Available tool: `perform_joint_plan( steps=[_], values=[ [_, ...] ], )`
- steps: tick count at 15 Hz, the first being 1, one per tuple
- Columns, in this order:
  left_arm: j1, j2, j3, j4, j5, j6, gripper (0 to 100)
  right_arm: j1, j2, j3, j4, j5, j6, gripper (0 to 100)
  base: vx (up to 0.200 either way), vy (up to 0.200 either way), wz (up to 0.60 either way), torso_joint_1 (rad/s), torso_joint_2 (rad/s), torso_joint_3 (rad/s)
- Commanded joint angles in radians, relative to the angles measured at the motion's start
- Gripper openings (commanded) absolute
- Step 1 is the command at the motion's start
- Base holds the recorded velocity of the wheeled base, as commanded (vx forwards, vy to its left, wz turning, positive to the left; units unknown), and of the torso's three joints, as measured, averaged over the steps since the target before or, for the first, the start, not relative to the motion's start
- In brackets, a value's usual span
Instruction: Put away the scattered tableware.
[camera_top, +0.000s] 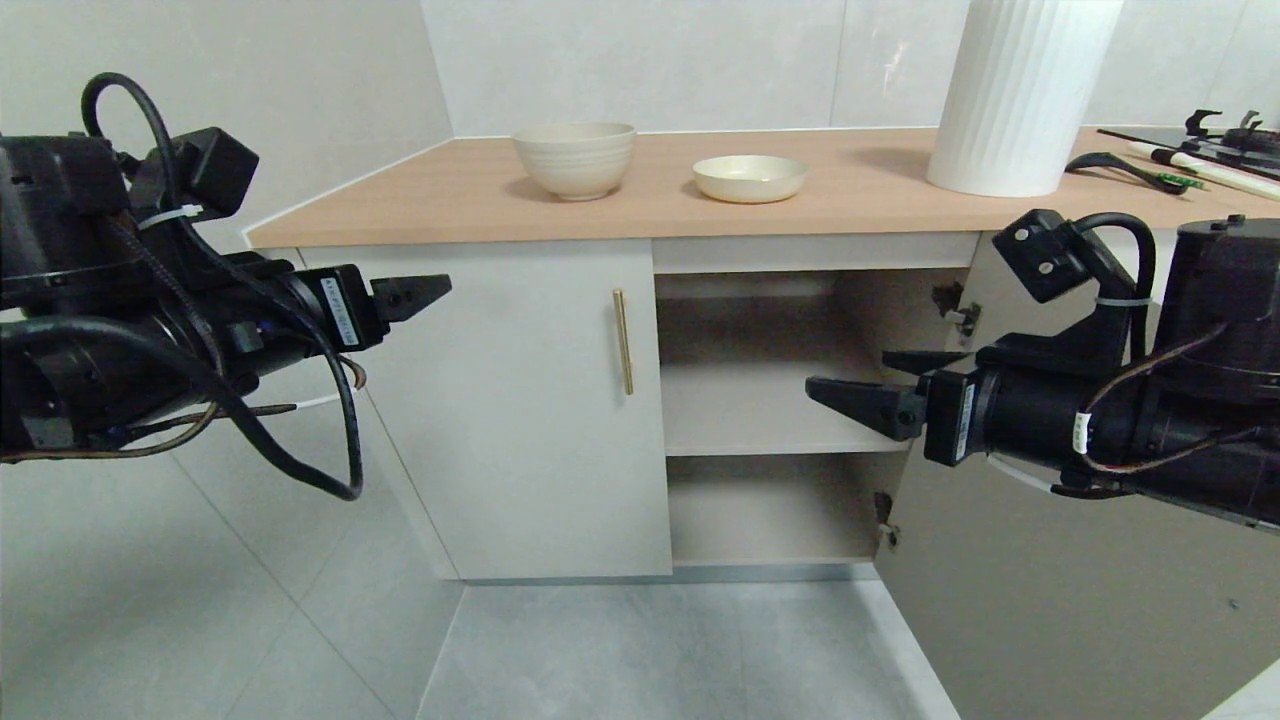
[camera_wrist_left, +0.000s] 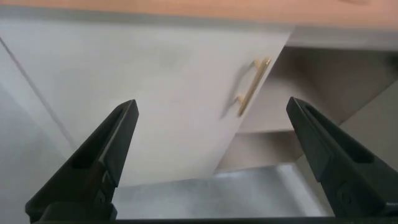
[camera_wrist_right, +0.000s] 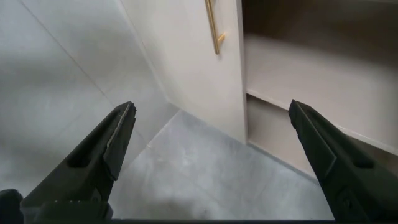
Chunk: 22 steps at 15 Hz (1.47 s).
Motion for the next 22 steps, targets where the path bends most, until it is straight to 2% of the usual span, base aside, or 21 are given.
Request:
perform_joint_plan(
  steps=[1, 8, 11, 15, 22],
  values=[
    [0.015, -0.001, 0.0, 0.05, 0.0, 0.035, 100, 0.0, 0.001, -0.001, -0.003, 0.0, 0.019, 100, 0.0, 0.0, 0.0, 0.0, 0.0, 0.0],
    [0.012, 0.002, 0.004, 0.036, -0.001, 0.037, 100, 0.0, 0.001, 0.014, -0.016, -0.003, 0.033, 100, 0.0, 0.0, 0.0, 0.0, 0.0, 0.0],
    [0.002, 0.008, 0.029, -0.036, -0.001, 0.037, 100, 0.0, -0.019, 0.019, -0.016, 0.002, 0.062, 100, 0.0, 0.0, 0.0, 0.0, 0.0, 0.0],
    [0.004, 0.005, 0.032, -0.029, 0.0, 0.04, 100, 0.0, -0.022, 0.024, -0.017, 0.003, 0.062, 100, 0.0, 0.0, 0.0, 0.0, 0.0, 0.0],
    [0.002, 0.001, 0.032, -0.022, -0.001, 0.04, 100, 0.003, -0.038, 0.016, -0.023, -0.003, 0.064, 100, 0.2, 0.0, 0.0, 0.004, 0.0, 0.003]
  ],
)
